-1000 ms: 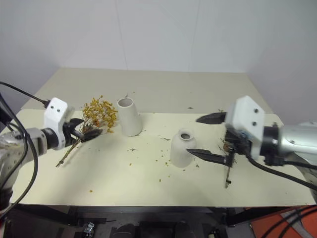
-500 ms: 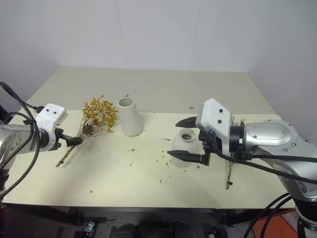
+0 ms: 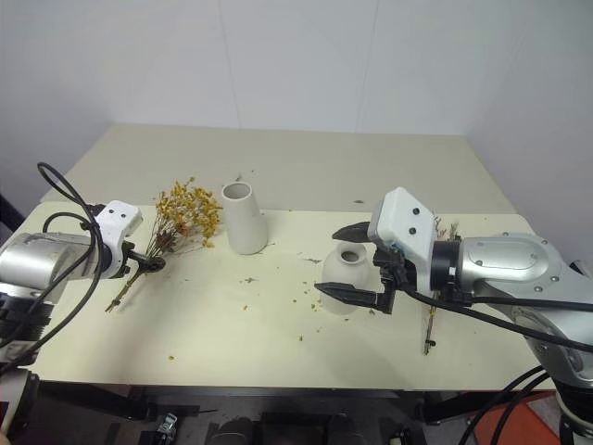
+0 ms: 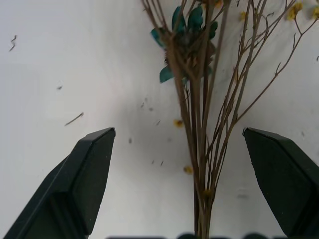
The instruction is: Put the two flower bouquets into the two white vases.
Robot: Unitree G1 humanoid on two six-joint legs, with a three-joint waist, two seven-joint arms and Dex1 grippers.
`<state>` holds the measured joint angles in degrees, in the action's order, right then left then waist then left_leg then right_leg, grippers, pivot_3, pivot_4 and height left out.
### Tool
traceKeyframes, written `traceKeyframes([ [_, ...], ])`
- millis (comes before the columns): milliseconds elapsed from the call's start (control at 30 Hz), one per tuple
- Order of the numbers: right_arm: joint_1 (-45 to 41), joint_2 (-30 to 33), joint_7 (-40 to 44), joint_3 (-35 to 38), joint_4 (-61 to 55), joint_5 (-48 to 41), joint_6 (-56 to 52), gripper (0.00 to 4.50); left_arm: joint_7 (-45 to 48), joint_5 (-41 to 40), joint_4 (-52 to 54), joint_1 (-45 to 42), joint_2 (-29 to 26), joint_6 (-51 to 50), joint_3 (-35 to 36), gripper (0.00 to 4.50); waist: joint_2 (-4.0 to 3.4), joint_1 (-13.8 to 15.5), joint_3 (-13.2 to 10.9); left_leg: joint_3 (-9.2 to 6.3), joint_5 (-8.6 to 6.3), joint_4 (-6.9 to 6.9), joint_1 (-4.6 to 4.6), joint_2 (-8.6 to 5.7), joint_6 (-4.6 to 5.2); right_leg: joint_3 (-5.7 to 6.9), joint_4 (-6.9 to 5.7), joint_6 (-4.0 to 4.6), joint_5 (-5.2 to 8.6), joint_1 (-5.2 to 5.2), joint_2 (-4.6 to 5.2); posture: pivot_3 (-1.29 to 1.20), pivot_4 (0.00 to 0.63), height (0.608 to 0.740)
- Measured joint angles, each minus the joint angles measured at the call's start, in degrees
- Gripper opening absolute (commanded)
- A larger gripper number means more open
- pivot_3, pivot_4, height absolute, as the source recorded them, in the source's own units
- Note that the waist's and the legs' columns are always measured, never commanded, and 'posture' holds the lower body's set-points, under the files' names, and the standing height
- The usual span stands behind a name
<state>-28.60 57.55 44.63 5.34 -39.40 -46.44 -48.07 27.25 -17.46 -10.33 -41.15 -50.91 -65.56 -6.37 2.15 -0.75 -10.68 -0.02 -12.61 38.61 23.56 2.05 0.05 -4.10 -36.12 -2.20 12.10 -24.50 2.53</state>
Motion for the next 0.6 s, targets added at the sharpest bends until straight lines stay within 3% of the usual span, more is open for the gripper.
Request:
traceKeyframes([
  [367, 0.0, 0.7, -1.3, 2.0, -0.5, -1.0, -1.4, 4.5, 4.2, 0.7, -3.4, -1.6, 1.1, 1.8, 1.7, 0.23, 0.0, -0.1, 0.0, 0.0, 0.0, 0.01, 0.02, 0.0, 0.0, 0.01, -0.02, 0.05, -0.04, -0.02, 0.0, 0.0, 0.15, 0.74],
  [400, 0.0, 0.7, -1.3, 2.0, -0.5, -1.0, -1.5, 4.5, 4.2, 1.0, -3.6, -1.6, 1.1, 1.9, 1.7, 0.04, 0.0, -0.1, 0.0, 0.0, 0.0, 0.02, 0.02, 0.0, 0.0, 0.01, -0.03, 0.05, -0.04, -0.02, 0.0, 0.0, 0.15, 0.74],
  [600, 0.0, 0.6, -1.4, 2.0, -0.5, -1.0, -1.5, 4.5, 0.5, 3.0, -3.4, -1.4, 3.5, 5.1, 4.7, 0.04, 0.0, -0.1, 0.0, -0.02, 0.0, 0.07, 0.05, 0.01, 0.0, 0.01, -0.05, 0.06, -0.06, -0.02, 0.0, 0.0, 0.15, 0.74],
])
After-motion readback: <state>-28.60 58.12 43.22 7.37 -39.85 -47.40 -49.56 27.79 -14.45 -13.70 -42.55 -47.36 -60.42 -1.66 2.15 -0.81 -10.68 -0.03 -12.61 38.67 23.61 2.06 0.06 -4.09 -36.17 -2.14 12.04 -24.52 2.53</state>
